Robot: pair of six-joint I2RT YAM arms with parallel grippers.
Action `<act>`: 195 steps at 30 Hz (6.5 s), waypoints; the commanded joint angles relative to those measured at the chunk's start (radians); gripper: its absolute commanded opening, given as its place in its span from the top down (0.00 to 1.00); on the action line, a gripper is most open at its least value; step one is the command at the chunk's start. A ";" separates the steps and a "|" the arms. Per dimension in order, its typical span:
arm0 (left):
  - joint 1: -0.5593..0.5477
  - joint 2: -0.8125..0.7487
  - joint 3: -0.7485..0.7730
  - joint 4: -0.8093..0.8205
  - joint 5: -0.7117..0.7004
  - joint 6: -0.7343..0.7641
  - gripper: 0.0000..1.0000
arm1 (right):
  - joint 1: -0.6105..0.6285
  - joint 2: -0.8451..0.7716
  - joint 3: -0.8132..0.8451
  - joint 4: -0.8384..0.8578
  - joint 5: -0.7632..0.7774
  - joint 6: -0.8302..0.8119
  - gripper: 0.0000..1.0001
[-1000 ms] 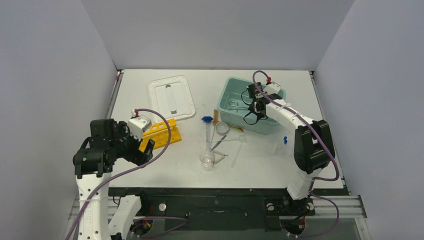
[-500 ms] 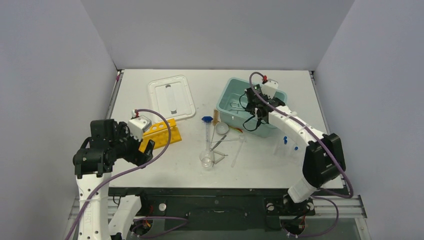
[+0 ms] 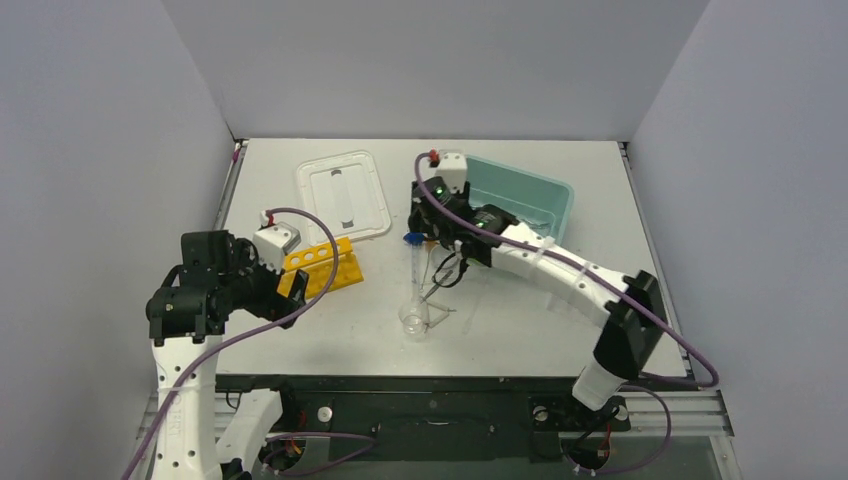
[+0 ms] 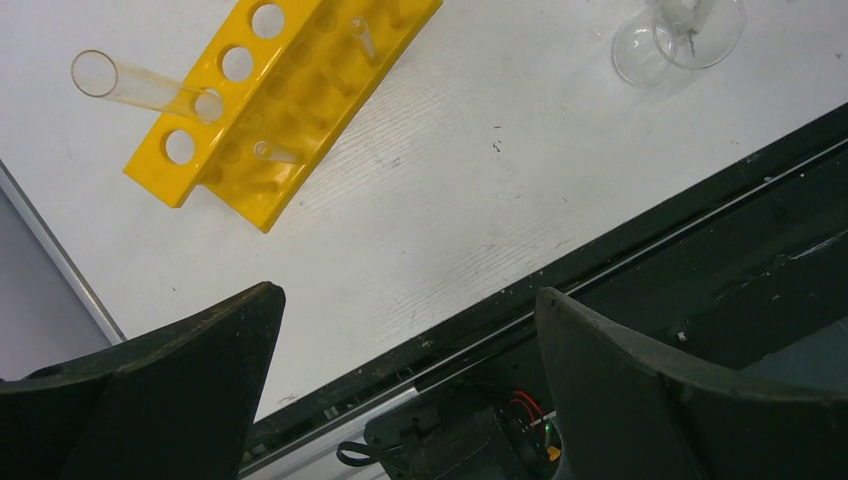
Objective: Organize the chemistry lab equipment
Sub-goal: Pick up the chemistry item at the center of the board, then place the chemistry item in the storage box, then pick up the chemistry item at the center of the board.
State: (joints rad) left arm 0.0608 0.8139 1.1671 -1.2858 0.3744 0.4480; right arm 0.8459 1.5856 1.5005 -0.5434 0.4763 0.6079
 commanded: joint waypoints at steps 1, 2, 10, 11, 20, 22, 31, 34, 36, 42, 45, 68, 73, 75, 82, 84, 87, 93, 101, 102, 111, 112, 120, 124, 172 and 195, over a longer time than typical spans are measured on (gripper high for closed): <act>0.004 -0.006 0.053 0.029 -0.005 -0.022 0.03 | 0.061 0.157 0.003 0.008 -0.121 -0.001 0.45; 0.004 -0.008 0.057 0.026 -0.009 -0.019 0.03 | 0.070 0.191 0.000 0.016 -0.128 0.002 0.44; 0.004 -0.007 0.061 0.008 -0.017 -0.012 0.03 | 0.082 0.351 0.020 0.054 -0.185 0.017 0.41; 0.004 -0.006 0.060 0.008 -0.016 -0.012 0.03 | 0.082 0.369 0.022 0.056 -0.189 0.019 0.41; 0.004 -0.002 0.056 0.009 -0.017 -0.007 0.03 | 0.071 0.463 0.025 0.081 -0.207 0.038 0.49; 0.004 -0.002 0.053 0.010 -0.016 -0.005 0.03 | 0.065 0.479 0.022 0.087 -0.208 0.042 0.52; 0.004 0.001 0.040 0.018 -0.009 -0.008 0.03 | 0.058 0.513 0.010 0.114 -0.218 0.050 0.64; 0.004 0.002 0.039 0.020 -0.008 -0.009 0.03 | 0.054 0.525 0.032 0.113 -0.224 0.050 0.77; 0.004 0.002 0.040 0.018 -0.006 -0.009 0.03 | 0.049 0.525 0.054 0.107 -0.232 0.045 0.89; 0.004 -0.003 0.042 0.011 -0.010 -0.003 0.03 | 0.019 0.468 0.130 0.087 -0.270 -0.019 1.00; 0.004 -0.006 0.039 0.011 -0.014 -0.002 0.03 | -0.013 0.425 0.174 0.061 -0.339 -0.075 1.00; 0.004 -0.017 0.042 0.002 -0.005 0.007 0.03 | -0.445 0.030 -0.032 -0.038 -0.469 -0.605 1.00; 0.004 -0.016 0.046 0.000 -0.008 0.009 0.03 | -0.448 0.076 -0.045 -0.092 -0.464 -0.723 1.00; 0.004 -0.014 0.047 0.000 -0.008 0.009 0.03 | -0.447 0.100 -0.041 -0.112 -0.451 -0.750 1.00; 0.004 -0.002 0.051 0.003 -0.001 0.006 0.03 | -0.419 0.243 0.060 -0.217 -0.429 -0.851 0.99; 0.004 -0.002 0.053 0.002 -0.004 0.010 0.03 | -0.405 0.284 0.087 -0.237 -0.390 -0.885 0.98; 0.004 -0.001 0.049 0.002 -0.008 0.016 0.03 | -0.381 0.330 0.107 -0.237 -0.333 -0.931 0.97; 0.004 0.012 0.056 0.002 -0.007 0.018 0.03 | -0.342 0.377 0.103 -0.177 -0.174 -1.030 0.93; 0.004 0.027 0.059 0.003 -0.009 0.019 0.03 | -0.346 0.378 0.079 -0.077 -0.107 -0.995 0.86; 0.004 0.028 0.057 0.004 -0.009 0.019 0.03 | -0.349 0.373 0.079 -0.070 -0.106 -0.987 0.85; 0.004 0.030 0.053 0.011 0.000 0.012 0.03 | -0.389 0.283 0.110 -0.017 -0.195 -0.851 0.79; 0.004 0.029 0.052 0.011 0.000 0.012 0.03 | -0.391 0.266 0.111 -0.015 -0.197 -0.836 0.78; 0.004 0.020 0.045 0.014 -0.003 0.014 0.03 | -0.403 0.199 0.127 0.002 -0.204 -0.744 0.52; 0.004 0.011 0.037 0.016 -0.003 0.014 0.03 | -0.414 0.179 0.106 0.016 -0.231 -0.724 0.52; 0.004 -0.077 0.021 0.118 -0.109 -0.040 0.04 | 0.047 0.292 -0.189 0.195 0.041 0.015 0.41; 0.004 -0.051 0.021 0.103 -0.088 -0.015 0.03 | 0.078 0.448 -0.105 0.186 0.021 0.174 0.64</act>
State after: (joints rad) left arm 0.0608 0.7681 1.1862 -1.2156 0.2741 0.4152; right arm 0.9302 2.0190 1.3476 -0.3622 0.4679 0.7467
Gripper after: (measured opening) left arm 0.968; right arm 0.382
